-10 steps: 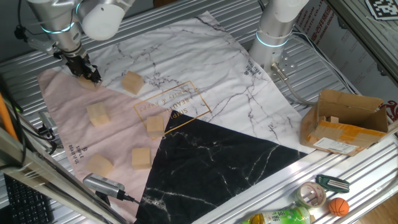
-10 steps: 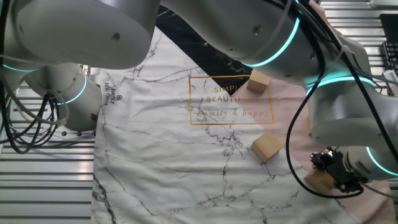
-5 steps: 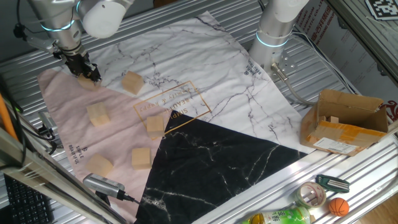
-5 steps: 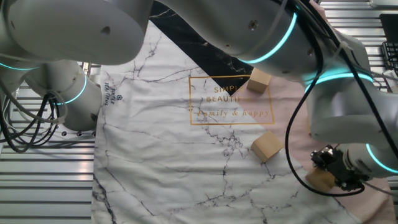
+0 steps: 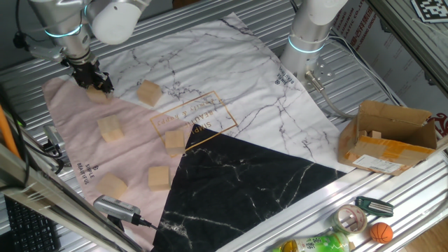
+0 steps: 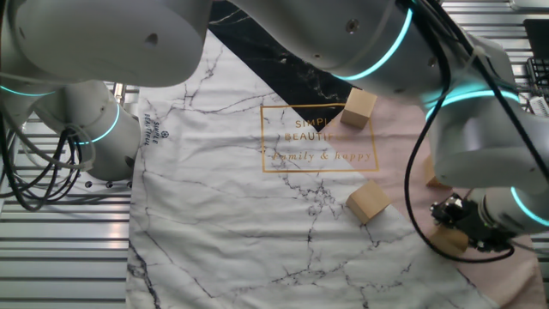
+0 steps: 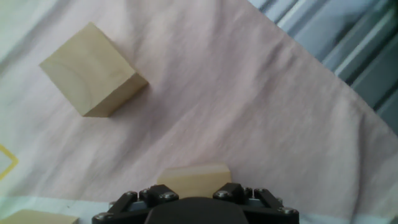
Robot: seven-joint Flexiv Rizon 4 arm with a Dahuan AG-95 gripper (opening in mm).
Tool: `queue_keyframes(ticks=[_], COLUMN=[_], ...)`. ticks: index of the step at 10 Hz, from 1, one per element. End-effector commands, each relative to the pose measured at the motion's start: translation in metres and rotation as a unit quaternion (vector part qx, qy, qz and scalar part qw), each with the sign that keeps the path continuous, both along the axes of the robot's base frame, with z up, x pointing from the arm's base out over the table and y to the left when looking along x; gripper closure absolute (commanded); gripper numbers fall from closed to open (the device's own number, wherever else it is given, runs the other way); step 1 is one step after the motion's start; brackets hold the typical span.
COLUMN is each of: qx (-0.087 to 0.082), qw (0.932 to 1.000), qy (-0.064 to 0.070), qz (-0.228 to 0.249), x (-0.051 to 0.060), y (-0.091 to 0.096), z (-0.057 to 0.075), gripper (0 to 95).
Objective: Stack the blocks into a pyramid shape
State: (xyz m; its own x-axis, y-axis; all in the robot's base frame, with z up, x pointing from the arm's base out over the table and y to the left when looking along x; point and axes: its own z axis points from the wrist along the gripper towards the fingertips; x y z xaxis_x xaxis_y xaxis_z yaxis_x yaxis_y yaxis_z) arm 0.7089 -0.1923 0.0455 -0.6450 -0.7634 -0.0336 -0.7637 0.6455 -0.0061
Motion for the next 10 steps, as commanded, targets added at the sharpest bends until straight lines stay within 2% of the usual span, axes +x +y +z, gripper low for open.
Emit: queue_keyframes(ticks=[1, 5, 10], qx=[-0.006, -0.005, -0.002], qw=[0.9991, 0.9929, 0.9844], qy=[-0.006, -0.018, -0.028], qz=[0.041, 0.117, 0.174], x=[0.003, 0.007, 0.014], y=[0.014, 0.026, 0.043], z=[0.006, 0.006, 0.003], gripper=[95.0, 95.0, 95.0])
